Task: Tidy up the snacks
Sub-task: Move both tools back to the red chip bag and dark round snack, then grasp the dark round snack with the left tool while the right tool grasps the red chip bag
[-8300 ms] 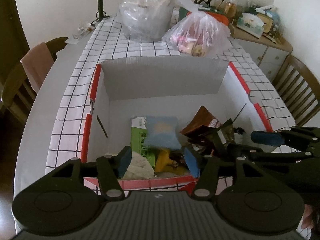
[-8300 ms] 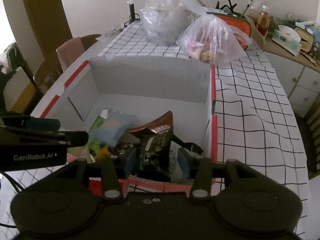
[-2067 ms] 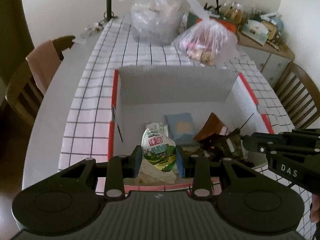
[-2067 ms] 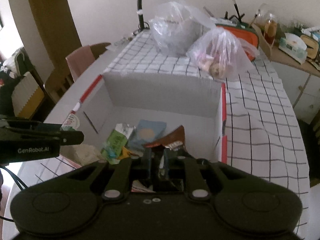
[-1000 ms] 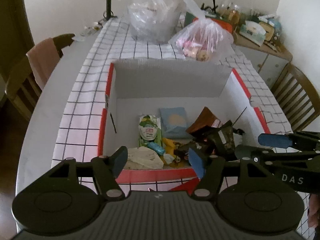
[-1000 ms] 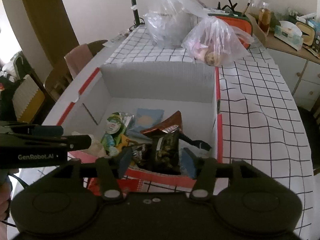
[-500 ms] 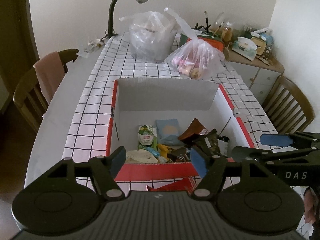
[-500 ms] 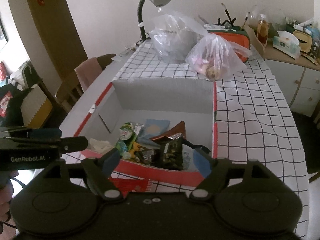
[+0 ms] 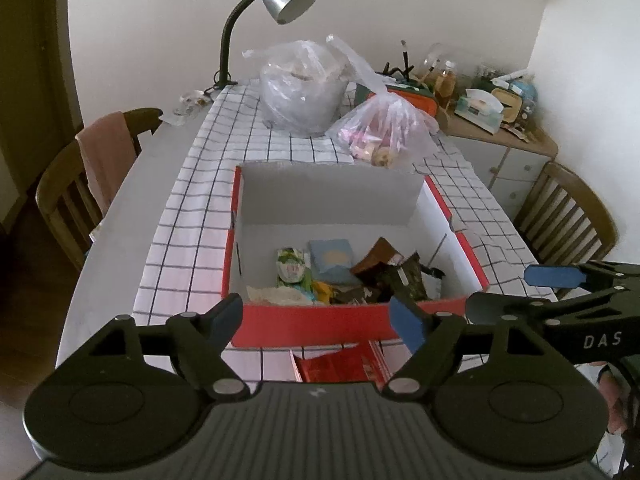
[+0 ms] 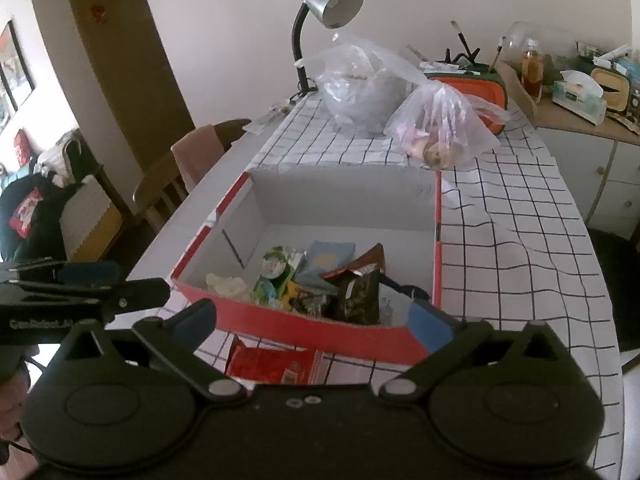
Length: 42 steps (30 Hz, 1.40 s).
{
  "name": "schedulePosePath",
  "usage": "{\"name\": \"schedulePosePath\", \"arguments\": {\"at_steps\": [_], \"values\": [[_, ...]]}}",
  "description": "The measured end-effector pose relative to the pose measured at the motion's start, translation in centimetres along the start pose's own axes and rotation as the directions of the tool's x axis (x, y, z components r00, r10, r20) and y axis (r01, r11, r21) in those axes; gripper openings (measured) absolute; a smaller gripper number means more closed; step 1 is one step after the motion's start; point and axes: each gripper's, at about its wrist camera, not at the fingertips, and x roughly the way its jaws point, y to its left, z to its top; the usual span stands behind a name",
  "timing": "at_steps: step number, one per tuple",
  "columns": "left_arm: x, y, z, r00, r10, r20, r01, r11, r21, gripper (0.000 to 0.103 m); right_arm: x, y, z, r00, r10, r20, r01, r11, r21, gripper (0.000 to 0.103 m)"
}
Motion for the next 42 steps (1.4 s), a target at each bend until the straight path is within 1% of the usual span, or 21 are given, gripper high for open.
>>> {"name": "schedulePosePath", "arguments": {"at_steps": [4, 9, 13, 18, 20, 24, 29, 35, 39, 41, 42], "values": [[0.1, 0.1, -1.5, 1.000, 0.001, -0.020, -0.001, 1.000, 0.007, 0.081, 0.1, 0.0, -1.3, 1.000, 0.005, -0.025, -0.005, 1.000, -0.015, 0.103], [1.3, -0.2, -4.3, 0.997, 0.034, -0.074, -0.030, 0.998, 0.048, 0.081, 0.7, -0.4, -2.8, 0.998, -0.006, -0.060, 0.005, 1.000, -0.014, 0.103], [2.3, -0.4, -6.4, 0.992, 0.044, -0.115, -0.035, 0.997, 0.072, 0.081, 1.5, -0.6, -3.6, 0.996, -0.009, -0.088, 0.008, 1.000, -0.007, 0.103], [3.5, -1.1, -9.1, 0.988, 0.017, -0.156, 0.001, 0.993, 0.115, 0.081, 2.9, -0.5, -4.9, 0.991, 0.002, -0.132, -0.002, 1.000, 0.000, 0.103], [4.2, -1.4, -10.1, 0.983, 0.008, -0.183, 0.016, 0.991, 0.129, 0.081, 3.4, -0.7, -5.5, 0.989, 0.000, -0.147, 0.001, 1.000, 0.010, 0.103], [6.1, -2.4, -11.6, 0.974, 0.019, -0.227, 0.016, 0.988, 0.151, 0.080, 3.9, -1.2, -6.8, 0.985, -0.010, -0.173, 0.013, 1.000, 0.021, 0.103], [8.2, -3.2, -12.3, 0.964, 0.030, -0.266, 0.016, 0.986, 0.168, 0.080, 4.0, -2.0, -7.3, 0.982, -0.025, -0.189, 0.032, 0.999, 0.036, 0.103], [10.0, -3.8, -12.8, 0.953, 0.044, -0.299, 0.015, 0.982, 0.190, 0.070, 4.0, -2.8, -7.7, 0.980, -0.040, -0.197, 0.050, 0.998, 0.046, 0.103], [10.3, -3.9, -12.9, 0.955, 0.039, -0.293, 0.019, 0.981, 0.192, 0.068, 4.0, -3.0, -7.9, 0.978, -0.045, -0.201, 0.056, 0.997, 0.050, 0.103], [10.2, -4.0, -12.8, 0.959, 0.033, -0.283, 0.023, 0.981, 0.193, 0.052, 4.2, -2.9, -7.8, 0.977, -0.046, -0.206, 0.057, 0.997, 0.047, 0.103], [10.2, -4.0, -12.8, 0.960, 0.030, -0.279, 0.026, 0.980, 0.196, 0.049, 4.2, -2.9, -7.8, 0.977, -0.048, -0.207, 0.058, 0.997, 0.045, 0.103]]}}
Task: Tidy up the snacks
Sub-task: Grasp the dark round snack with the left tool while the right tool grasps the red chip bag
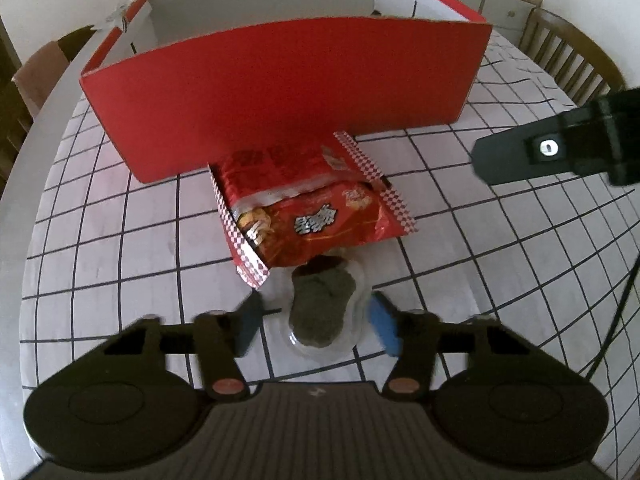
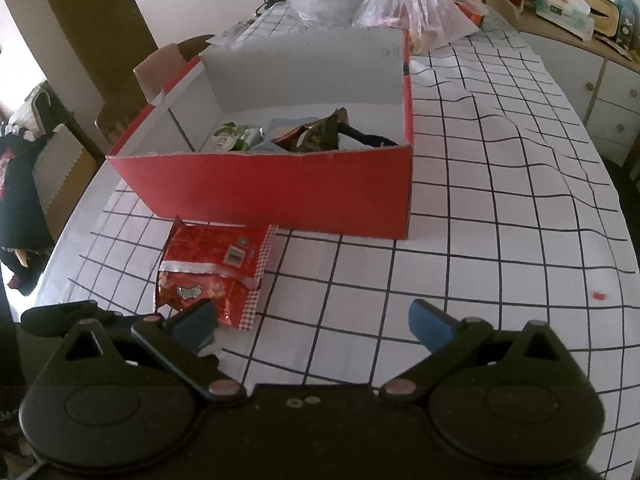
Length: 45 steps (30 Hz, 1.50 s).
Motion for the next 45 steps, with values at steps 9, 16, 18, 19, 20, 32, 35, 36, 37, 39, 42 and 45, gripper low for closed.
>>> {"name": "schedulePosePath", "arguments": {"at_steps": [9, 16, 18, 19, 20, 32, 35, 36, 37, 39, 42, 45], "values": [[-0.9, 0.2, -0.8, 0.999, -0.029, 0.023, 0.029, 1.000, 0.001, 0.033, 0.9, 1.6, 0.7, 1.000, -0.006, -0.012, 0.006, 0.999, -0.035, 0.103], [-2.3, 2.1, -2.3, 0.998, -0.052, 0.020, 0.053, 0.995, -0.087, 0.033, 1.8, 3.2, 1.1, 1.000, -0.009, -0.024, 0.008, 0.998, -0.060, 0.103], [-2.6, 2.5, -2.8, 0.998, -0.063, 0.017, 0.065, 0.991, -0.114, 0.033, 2.3, 4.1, 1.2, 0.999, 0.002, -0.033, -0.004, 0.997, -0.072, 0.103], [-2.8, 2.9, -3.0, 0.997, -0.070, 0.018, 0.072, 0.990, -0.123, 0.033, 2.6, 4.7, 1.2, 0.999, 0.006, -0.036, -0.009, 0.996, -0.084, 0.103], [-3.2, 3.2, -3.4, 0.997, -0.078, 0.020, 0.080, 0.988, -0.132, 0.033, 2.8, 5.3, 1.2, 0.999, 0.010, -0.041, -0.014, 0.995, -0.096, 0.103], [-6.1, 7.8, -6.9, 0.997, -0.077, 0.026, 0.081, 0.959, -0.271, 0.033, 6.3, 10.9, 1.7, 0.994, 0.047, -0.094, -0.075, 0.943, -0.324, 0.103], [-6.8, 8.7, -7.6, 0.996, -0.079, 0.032, 0.085, 0.951, -0.297, 0.033, 7.3, 12.2, 1.7, 0.992, 0.053, -0.113, -0.088, 0.938, -0.335, 0.103], [-7.1, 8.9, -7.9, 0.996, -0.080, 0.036, 0.087, 0.948, -0.306, 0.033, 7.5, 12.5, 1.7, 0.991, 0.058, -0.119, -0.094, 0.940, -0.329, 0.103], [-7.3, 9.1, -8.1, 0.996, -0.078, 0.042, 0.087, 0.946, -0.312, 0.033, 7.8, 13.0, 1.7, 0.990, 0.063, -0.124, -0.100, 0.943, -0.319, 0.103], [-7.7, 9.4, -8.7, 0.996, -0.076, 0.045, 0.087, 0.940, -0.331, 0.033, 8.3, 13.8, 1.7, 0.990, 0.061, -0.127, -0.097, 0.950, -0.295, 0.103], [-8.1, 9.7, -9.2, 0.996, -0.067, 0.055, 0.082, 0.932, -0.354, 0.033, 9.6, 14.9, 1.8, 0.990, 0.020, -0.141, -0.053, 0.972, -0.231, 0.103], [-8.3, 10.0, -9.8, 0.996, -0.065, 0.059, 0.082, 0.921, -0.381, 0.033, 10.7, 15.5, 1.6, 0.989, -0.007, -0.148, -0.023, 0.979, -0.200, 0.103]]}}
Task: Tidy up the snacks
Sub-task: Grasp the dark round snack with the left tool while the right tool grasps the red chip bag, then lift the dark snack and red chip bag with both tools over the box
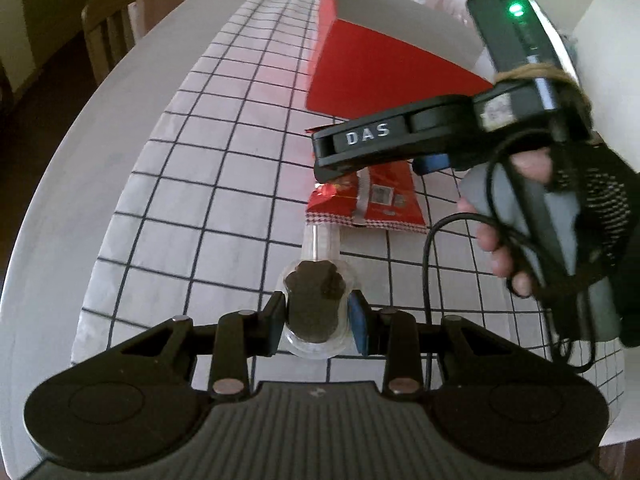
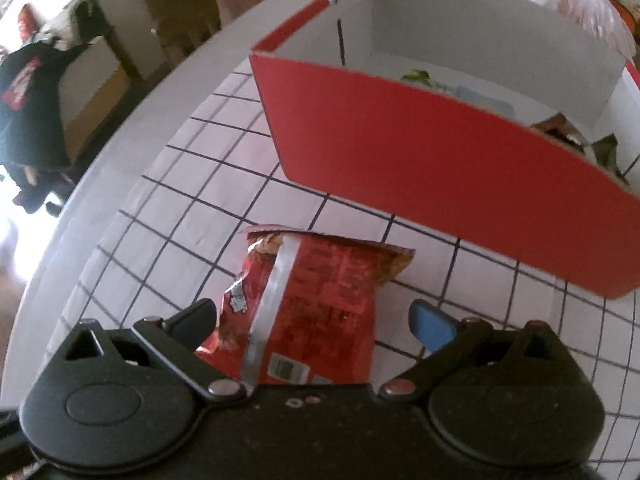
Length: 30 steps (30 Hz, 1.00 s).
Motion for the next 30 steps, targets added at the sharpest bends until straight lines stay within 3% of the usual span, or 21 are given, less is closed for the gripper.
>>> {"name": "schedulePosePath", "arguments": {"at_steps": [8, 11, 16, 30], "values": [[0.1, 0.8, -1.0, 1.000, 0.010, -0.010, -0.010, 0.999, -0.035, 0.033, 1.5, 1.7, 0.0, 0.997, -0.073, -0.005, 0.073, 0.997, 0.000, 0.102], [0.1, 0.8, -1.0, 1.000, 0.010, -0.007, -0.010, 0.999, -0.039, 0.033, 1.5, 2.1, -0.2, 0.995, -0.104, 0.005, 0.104, 0.994, -0.021, 0.095], [0.1, 0.7, -1.0, 1.000, 0.016, -0.003, -0.016, 0.999, -0.038, 0.033, 0.7, 2.0, -0.4, 0.994, -0.104, 0.025, 0.105, 0.994, -0.036, 0.075], [-0.4, 0.6, -0.3, 1.000, 0.012, 0.003, -0.012, 0.997, -0.079, 0.033, -3.1, -2.6, -3.2, 0.999, -0.051, 0.020, 0.050, 0.998, 0.043, 0.075]]}}
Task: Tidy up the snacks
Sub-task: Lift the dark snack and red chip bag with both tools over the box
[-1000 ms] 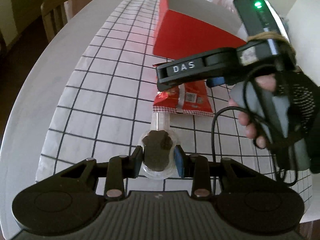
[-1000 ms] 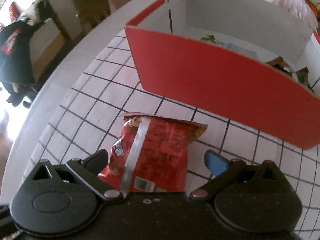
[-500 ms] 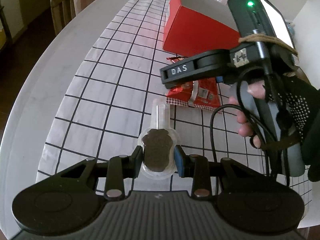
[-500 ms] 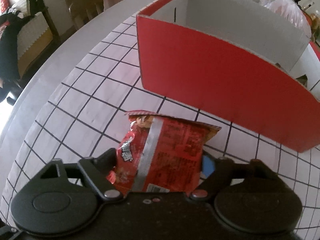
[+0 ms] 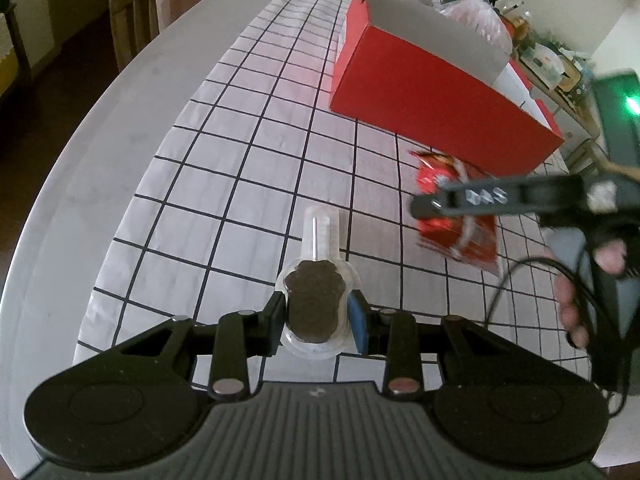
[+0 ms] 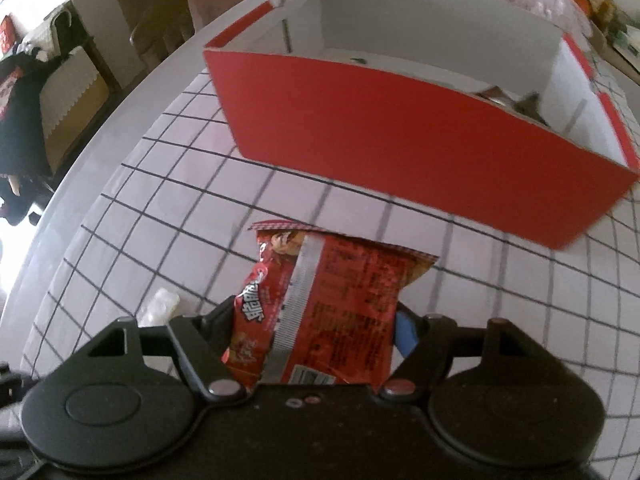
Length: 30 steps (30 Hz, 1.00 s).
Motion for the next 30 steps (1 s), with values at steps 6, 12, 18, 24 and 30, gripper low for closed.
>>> {"name": "schedulePosePath", "arguments": {"at_steps": [6, 12, 18, 24, 30], "values": [[-0.7, -0.6, 0.5, 1.000, -0.002, 0.006, 0.002, 1.000, -0.005, 0.033, -2.7, -2.6, -1.5, 1.000, -0.002, 0.017, 0.002, 1.000, 0.026, 0.075], [-1.5, -2.2, 1.7, 0.999, -0.013, 0.029, 0.013, 1.000, 0.014, 0.032, -5.3, -4.5, -2.0, 0.998, -0.003, 0.055, 0.001, 0.999, 0.036, 0.075], [-2.8, -4.0, 3.7, 0.998, -0.036, 0.058, 0.034, 0.999, 0.036, 0.032, -7.8, -6.5, -2.0, 0.995, -0.009, 0.100, 0.004, 0.999, 0.054, 0.075], [-3.8, -5.7, 5.8, 0.995, -0.047, 0.083, 0.041, 0.997, 0.068, 0.032, -10.0, -8.0, -1.5, 0.990, -0.017, 0.143, 0.006, 0.997, 0.072, 0.075], [-5.1, -7.3, 8.2, 0.990, -0.063, 0.129, 0.050, 0.993, 0.105, 0.032, -11.4, -8.7, -0.8, 0.985, -0.019, 0.173, 0.007, 0.998, 0.069, 0.075]]}}
